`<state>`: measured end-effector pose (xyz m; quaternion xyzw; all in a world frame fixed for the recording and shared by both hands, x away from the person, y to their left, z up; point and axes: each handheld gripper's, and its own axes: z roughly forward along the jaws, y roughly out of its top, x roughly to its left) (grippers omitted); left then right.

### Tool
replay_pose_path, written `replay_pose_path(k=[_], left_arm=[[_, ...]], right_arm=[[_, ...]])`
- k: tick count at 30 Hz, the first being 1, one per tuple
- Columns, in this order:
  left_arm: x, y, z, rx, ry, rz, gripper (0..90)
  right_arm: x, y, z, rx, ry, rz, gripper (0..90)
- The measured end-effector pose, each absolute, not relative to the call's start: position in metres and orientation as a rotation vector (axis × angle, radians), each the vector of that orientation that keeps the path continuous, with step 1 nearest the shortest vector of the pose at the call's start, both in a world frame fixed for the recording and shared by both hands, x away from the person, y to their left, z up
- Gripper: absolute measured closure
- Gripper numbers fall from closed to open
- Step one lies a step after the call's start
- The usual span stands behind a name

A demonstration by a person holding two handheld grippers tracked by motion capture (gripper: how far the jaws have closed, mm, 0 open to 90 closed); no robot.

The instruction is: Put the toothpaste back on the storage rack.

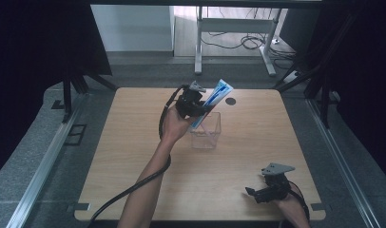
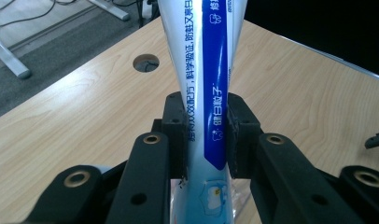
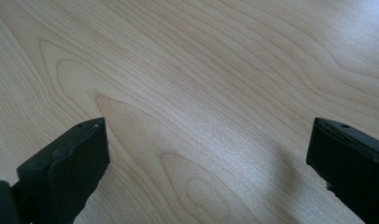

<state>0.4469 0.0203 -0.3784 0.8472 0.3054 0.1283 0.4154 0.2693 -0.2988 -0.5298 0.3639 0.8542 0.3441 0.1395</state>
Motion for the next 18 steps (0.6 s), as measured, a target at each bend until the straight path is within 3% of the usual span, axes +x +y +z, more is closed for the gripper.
replay_pose_path(k=[18], left_arm=[[0.460, 0.006, -0.396, 2.087, 0.762, 0.357, 73.2]], right_arm=[[0.269, -0.297, -0.530, 1.033, 2.479, 0.978, 0.0]])
